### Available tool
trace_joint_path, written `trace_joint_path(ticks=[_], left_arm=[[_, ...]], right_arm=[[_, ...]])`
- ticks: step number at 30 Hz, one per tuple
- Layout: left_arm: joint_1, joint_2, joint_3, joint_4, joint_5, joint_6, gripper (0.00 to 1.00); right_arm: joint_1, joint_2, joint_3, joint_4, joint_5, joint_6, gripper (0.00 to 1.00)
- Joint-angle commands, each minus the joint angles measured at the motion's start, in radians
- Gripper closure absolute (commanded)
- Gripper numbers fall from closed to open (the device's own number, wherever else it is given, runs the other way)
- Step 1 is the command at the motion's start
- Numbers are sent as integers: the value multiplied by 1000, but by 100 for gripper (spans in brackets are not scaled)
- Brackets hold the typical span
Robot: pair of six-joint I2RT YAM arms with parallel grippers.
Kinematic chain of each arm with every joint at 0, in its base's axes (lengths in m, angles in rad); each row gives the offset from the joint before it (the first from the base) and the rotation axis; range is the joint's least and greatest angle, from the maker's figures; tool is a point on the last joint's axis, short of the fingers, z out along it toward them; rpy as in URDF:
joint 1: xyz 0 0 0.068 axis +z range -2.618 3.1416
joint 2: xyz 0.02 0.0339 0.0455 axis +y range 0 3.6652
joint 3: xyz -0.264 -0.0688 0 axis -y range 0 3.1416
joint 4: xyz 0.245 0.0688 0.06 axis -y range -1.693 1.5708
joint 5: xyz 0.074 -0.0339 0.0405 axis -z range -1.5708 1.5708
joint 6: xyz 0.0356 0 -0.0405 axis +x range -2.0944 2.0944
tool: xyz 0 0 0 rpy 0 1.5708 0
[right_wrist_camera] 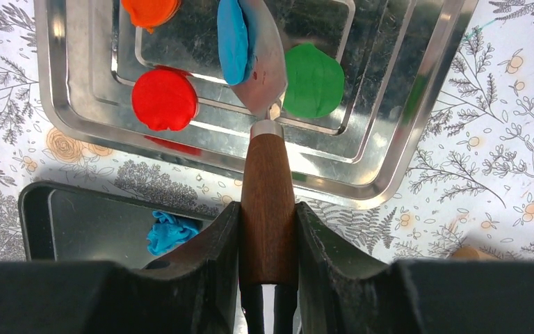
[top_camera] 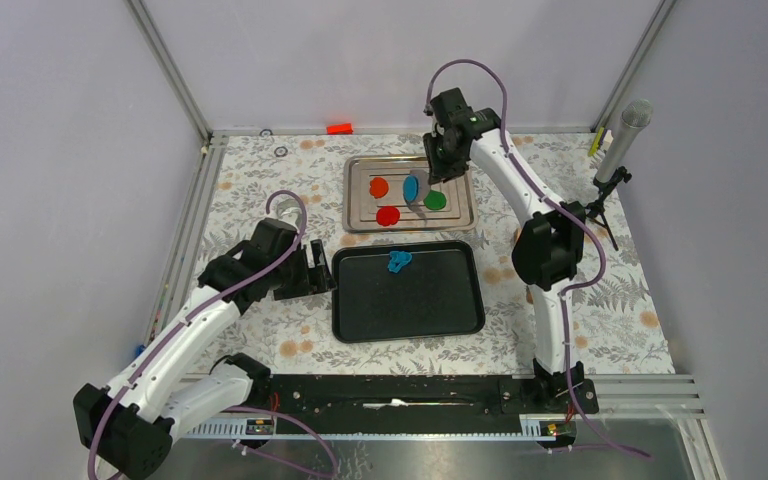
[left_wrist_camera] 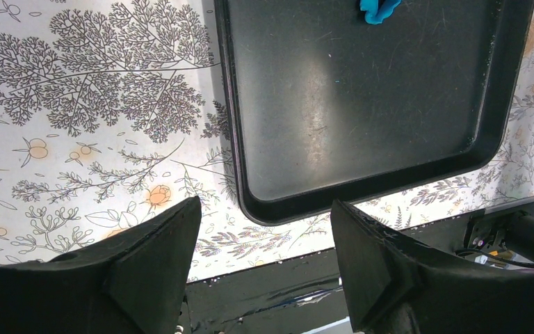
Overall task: Roll out the dumpling wrappers from the dough
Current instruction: Place the dumpling wrapper on the plate.
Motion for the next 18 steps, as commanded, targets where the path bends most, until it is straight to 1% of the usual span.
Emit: trace_joint_path(ticks=[1,4,7,9,11,14,16,18], left_arm=[[7,4,18,21,2,-1,25],[7,-3,14,23,3,-3,25],[7,-2,6,32,30,6,25],[7,4,9,34,31,13,25],[7,8,12,33,31,15,25],[7,9,13,33,35,23,25],[7,13,10,34,38,27,25],[7,23,9,34,42,31,25]], right_arm=[[0,-20,100,58,1,18,100],[-2,8,193,43,-56,25,100],[-2,42,250,21,-62,29,100],[-3,53,221,33,-58,25,100],[-7,60,145,62,-64,21,100],[-11,70,79,57,-47,23,100],[-11,60,65,61,-28,22,100],[-11,52,87,59,-20,17,100]])
